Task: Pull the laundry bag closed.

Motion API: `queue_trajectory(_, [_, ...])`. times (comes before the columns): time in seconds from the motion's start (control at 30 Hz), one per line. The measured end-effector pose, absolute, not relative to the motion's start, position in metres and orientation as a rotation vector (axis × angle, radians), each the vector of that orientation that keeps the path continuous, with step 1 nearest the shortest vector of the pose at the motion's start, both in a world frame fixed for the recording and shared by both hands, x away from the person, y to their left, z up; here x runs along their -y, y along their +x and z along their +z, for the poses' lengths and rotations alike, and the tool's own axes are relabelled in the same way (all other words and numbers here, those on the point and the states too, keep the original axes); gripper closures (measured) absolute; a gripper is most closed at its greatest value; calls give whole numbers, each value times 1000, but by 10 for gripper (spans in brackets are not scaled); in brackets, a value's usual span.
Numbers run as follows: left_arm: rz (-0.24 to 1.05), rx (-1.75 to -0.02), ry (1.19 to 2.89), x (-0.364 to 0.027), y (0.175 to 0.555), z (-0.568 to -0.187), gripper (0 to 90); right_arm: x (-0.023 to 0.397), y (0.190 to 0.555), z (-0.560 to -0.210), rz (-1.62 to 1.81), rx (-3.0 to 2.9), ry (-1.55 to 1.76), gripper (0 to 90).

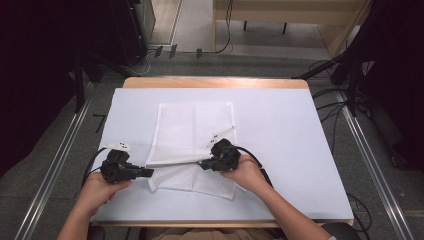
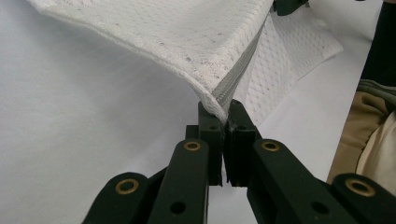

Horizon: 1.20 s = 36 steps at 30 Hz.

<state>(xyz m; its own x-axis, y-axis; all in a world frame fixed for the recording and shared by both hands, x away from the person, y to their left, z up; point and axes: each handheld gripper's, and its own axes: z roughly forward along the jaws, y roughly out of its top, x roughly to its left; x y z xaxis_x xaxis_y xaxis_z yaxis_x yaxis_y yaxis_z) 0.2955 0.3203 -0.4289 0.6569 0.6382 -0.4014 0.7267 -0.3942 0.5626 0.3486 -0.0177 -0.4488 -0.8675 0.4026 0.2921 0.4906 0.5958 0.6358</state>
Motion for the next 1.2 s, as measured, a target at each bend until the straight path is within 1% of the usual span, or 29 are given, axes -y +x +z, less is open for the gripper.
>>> queue_trajectory(0.97, [-169,-1044,2143,-319,295,-430,880,52,343,-444,-1112,2710,-794,879])
queue_trajectory(1.2, [-175,-1034,2155,-318,296,-430,880,76,340,-446,-1102,2703,-842,879])
